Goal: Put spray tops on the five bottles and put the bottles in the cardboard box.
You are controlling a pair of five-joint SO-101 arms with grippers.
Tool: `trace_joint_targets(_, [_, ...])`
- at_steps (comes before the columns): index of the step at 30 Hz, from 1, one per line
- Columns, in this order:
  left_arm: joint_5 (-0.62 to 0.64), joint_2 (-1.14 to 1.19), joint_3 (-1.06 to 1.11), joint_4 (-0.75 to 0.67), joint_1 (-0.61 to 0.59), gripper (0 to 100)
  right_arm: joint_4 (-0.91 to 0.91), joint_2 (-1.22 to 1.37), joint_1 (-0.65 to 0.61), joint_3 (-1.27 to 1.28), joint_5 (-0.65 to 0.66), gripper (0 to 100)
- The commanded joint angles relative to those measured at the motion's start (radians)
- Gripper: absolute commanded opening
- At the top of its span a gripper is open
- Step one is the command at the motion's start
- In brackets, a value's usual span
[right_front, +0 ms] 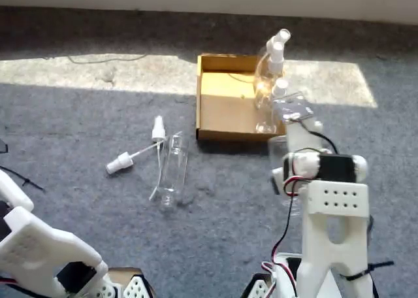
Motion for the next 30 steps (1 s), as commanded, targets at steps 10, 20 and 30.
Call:
trace_joint_targets(10, [0.026, -0.432, 0.295, 0.339, 0.403, 26, -0.352, 0.38, 0.568, -0.002, 0.19, 1.3])
trace_joint_targets(20, [0.198, -0.897, 0.908, 0.011, 0.634, 26, -0.349, 0.915, 0.651, -0.397, -0.005, 1.5])
trace_joint_targets(30, [0.423, -0.943, 1.041, -0.091, 0.731, 26, -0.348, 1.004, 0.552, -0.49, -0.33, 1.7])
